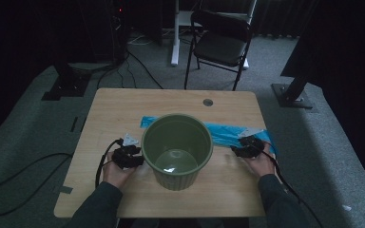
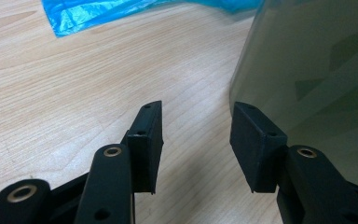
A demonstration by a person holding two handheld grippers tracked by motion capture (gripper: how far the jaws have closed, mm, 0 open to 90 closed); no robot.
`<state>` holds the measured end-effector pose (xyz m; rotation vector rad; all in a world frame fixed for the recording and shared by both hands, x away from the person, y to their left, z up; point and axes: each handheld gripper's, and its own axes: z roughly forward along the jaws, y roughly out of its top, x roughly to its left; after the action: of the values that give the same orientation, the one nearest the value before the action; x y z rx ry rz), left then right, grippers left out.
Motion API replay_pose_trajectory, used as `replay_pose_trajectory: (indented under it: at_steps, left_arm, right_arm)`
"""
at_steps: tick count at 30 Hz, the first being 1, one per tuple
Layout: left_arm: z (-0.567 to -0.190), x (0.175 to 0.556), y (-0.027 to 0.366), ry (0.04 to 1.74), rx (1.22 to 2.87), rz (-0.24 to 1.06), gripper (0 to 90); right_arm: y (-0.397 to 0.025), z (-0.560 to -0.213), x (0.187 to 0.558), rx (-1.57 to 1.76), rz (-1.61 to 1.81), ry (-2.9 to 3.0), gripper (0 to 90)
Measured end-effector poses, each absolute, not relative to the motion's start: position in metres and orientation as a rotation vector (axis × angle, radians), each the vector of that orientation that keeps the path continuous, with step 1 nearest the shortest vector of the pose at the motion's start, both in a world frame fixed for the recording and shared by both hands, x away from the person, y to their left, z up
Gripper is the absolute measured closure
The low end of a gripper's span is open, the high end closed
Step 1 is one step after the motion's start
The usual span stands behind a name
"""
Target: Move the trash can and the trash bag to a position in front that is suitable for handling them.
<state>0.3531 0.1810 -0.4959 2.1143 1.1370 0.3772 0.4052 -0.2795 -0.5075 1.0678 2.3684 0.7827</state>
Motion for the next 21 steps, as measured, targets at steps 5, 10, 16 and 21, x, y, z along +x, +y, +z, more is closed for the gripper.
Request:
replay_pose_trajectory:
  at_steps: [5, 10, 16, 21]
  left_arm:
    - [-0.496, 0.354, 0.183, 1.145, 2.111, 0.379, 54.2]
    - [-0.497, 0.355, 0.187, 1.156, 2.101, 0.374, 54.1]
    - [-0.497, 0.356, 0.189, 1.165, 2.099, 0.372, 54.2]
    - [-0.498, 0.356, 0.189, 1.164, 2.099, 0.370, 54.2]
  right_arm:
    - [-0.291, -0.518, 0.422, 1.136, 0.727, 2.417, 48.3]
    - [-0.295, -0.526, 0.433, 1.176, 0.730, 2.452, 50.8]
    - [-0.302, -0.527, 0.441, 1.261, 0.782, 2.454, 62.3]
    - [-0.301, -0.524, 0.437, 1.225, 0.745, 2.483, 85.0]
